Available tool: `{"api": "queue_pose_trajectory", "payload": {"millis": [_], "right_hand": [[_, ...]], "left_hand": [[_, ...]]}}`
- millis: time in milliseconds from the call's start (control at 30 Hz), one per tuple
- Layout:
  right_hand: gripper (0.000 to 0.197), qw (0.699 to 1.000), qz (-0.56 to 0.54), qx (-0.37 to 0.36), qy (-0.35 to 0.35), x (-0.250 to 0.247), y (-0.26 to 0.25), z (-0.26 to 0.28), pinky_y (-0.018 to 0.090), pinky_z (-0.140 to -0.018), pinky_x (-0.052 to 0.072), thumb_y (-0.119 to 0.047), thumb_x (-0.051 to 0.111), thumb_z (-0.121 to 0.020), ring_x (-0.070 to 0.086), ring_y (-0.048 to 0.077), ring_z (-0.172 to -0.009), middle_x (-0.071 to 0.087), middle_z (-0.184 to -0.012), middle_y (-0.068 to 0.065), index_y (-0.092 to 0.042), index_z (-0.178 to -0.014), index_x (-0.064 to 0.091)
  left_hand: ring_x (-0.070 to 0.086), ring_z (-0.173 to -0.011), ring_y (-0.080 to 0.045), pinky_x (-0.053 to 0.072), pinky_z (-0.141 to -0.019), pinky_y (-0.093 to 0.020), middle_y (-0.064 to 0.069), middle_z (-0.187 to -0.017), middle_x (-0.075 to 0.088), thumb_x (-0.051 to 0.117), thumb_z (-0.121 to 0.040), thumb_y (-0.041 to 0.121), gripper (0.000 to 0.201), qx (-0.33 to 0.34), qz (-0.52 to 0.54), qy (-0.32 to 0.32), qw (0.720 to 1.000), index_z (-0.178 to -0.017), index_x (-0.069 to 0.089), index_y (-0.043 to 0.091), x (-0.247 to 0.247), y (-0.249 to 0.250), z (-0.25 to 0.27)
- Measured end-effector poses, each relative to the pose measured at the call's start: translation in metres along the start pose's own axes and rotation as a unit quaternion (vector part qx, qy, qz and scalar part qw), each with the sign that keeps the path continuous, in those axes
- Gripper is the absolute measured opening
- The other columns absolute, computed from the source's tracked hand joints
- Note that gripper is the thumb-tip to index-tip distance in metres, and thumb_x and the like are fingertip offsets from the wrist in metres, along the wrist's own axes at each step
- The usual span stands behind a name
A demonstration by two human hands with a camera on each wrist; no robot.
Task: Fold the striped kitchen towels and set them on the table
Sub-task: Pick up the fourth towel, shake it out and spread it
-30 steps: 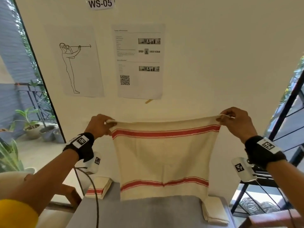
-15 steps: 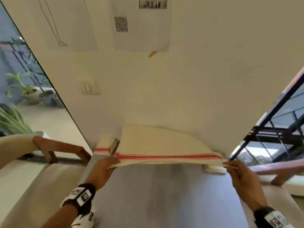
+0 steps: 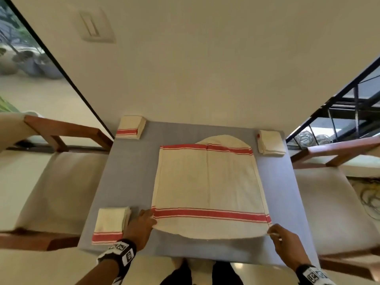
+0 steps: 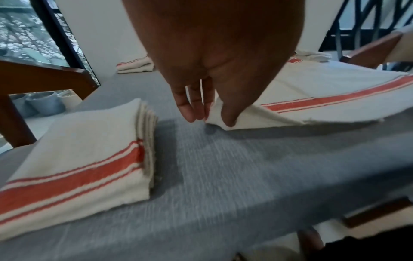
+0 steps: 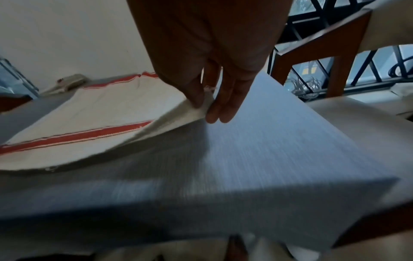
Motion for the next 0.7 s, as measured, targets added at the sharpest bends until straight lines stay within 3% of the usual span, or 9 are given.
{"api": "queue_pose_trajectory", "payload": {"millis": [33,133,233,300,433,533,567,633,700], "right_hand": [[0.036,0.999,0.02,0.01,-0.028,0.01,0.008,0.009,0.027,-0.069,0.054,-0.004,0.071,-0.091,0.069,0.008,-0.074,0.072,-0.081,-0.014,-0.037,-0.082,0.06],[0.027,0.985,0.067,0.059,-0.146,0.035,0.018,0.029,0.026,-0.084,0.056,-0.015,0.071,-0.094,0.067,0.008,-0.086,0.072,-0.092,-0.011,-0.037,-0.081,0.063],[0.01,0.973,0.086,0.084,-0.194,0.044,0.017,0.029,0.022,-0.086,0.048,-0.04,0.074,-0.087,0.063,0.006,-0.094,0.07,-0.102,-0.013,-0.035,-0.083,0.067],[0.022,0.975,0.117,0.073,-0.175,0.04,0.003,0.015,0.026,-0.081,0.052,-0.055,0.067,-0.082,0.064,0.008,-0.09,0.069,-0.096,-0.013,-0.033,-0.082,0.065],[0.012,0.998,0.061,-0.008,-0.03,0.006,-0.068,-0.056,0.035,-0.077,0.055,-0.033,0.076,-0.09,0.069,0.021,-0.085,0.071,-0.101,0.001,-0.026,-0.096,0.069],[0.037,0.995,-0.018,-0.048,0.081,-0.013,-0.111,-0.151,0.042,-0.09,0.055,-0.025,0.08,-0.089,0.068,0.034,-0.099,0.068,-0.116,0.016,-0.008,-0.12,0.069],[0.049,0.995,-0.022,-0.034,0.091,-0.016,-0.117,-0.184,0.047,-0.098,0.052,-0.027,0.079,-0.089,0.064,0.04,-0.111,0.065,-0.126,0.021,-0.005,-0.13,0.064],[0.072,0.997,-0.02,0.046,0.05,-0.013,-0.123,-0.242,0.055,-0.112,0.043,-0.041,0.077,-0.089,0.049,0.047,-0.133,0.05,-0.145,0.027,-0.008,-0.146,0.05],[0.083,0.997,0.017,0.078,-0.001,-0.007,-0.123,-0.281,0.053,-0.112,0.038,-0.054,0.079,-0.083,0.043,0.046,-0.138,0.045,-0.149,0.026,-0.012,-0.148,0.047]], "left_hand": [[0.075,-0.1,-0.025,0.064,-0.076,-0.031,-0.003,-0.12,0.073,0.098,-0.056,0.017,0.036,-0.012,-0.026,-0.014,0.999,-0.082,0.079,0.033,0.004,-0.001,0.008],[0.056,-0.128,-0.022,0.053,-0.104,-0.033,0.003,-0.146,0.053,0.071,-0.092,0.031,0.026,-0.014,-0.011,-0.065,0.998,-0.118,0.074,0.028,-0.003,0.013,0.027],[0.048,-0.127,-0.016,0.048,-0.107,-0.035,0.011,-0.14,0.042,0.063,-0.077,0.079,0.072,-0.034,0.005,-0.106,0.994,-0.126,0.066,0.026,-0.022,0.03,0.029],[0.05,-0.12,-0.017,0.048,-0.104,-0.037,0.009,-0.13,0.045,0.051,-0.071,0.094,0.084,-0.053,0.012,-0.087,0.995,-0.121,0.066,0.028,-0.042,0.037,0.02],[0.057,-0.122,-0.028,0.045,-0.105,-0.04,-0.008,-0.131,0.061,0.026,-0.078,0.094,0.102,-0.117,0.133,0.032,0.984,-0.13,0.066,0.016,-0.085,0.022,-0.046],[0.067,-0.103,-0.035,0.049,-0.087,-0.039,-0.018,-0.109,0.074,0.022,-0.08,0.087,0.102,-0.185,0.225,0.089,0.953,-0.108,0.073,0.003,-0.113,0.002,-0.119],[0.068,-0.095,-0.034,0.047,-0.082,-0.038,-0.017,-0.1,0.075,0.025,-0.086,0.085,0.099,-0.212,0.242,0.085,0.943,-0.1,0.074,0.0,-0.12,-0.001,-0.142],[0.068,-0.092,-0.031,0.048,-0.088,-0.038,-0.014,-0.096,0.076,0.036,-0.096,0.078,0.088,-0.257,0.304,0.077,0.914,-0.096,0.074,-0.001,-0.118,-0.009,-0.182],[0.069,-0.088,-0.03,0.053,-0.096,-0.044,-0.009,-0.088,0.075,0.045,-0.091,0.08,0.081,-0.267,0.35,0.091,0.893,-0.086,0.073,0.004,-0.109,-0.015,-0.213]]}}
Point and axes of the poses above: each hand's wrist, its own z-axis away from the middle knuckle, its own x-axis out of the palm, y = z × x, the point moved 4 cm from there along -z, towards the middle knuckle
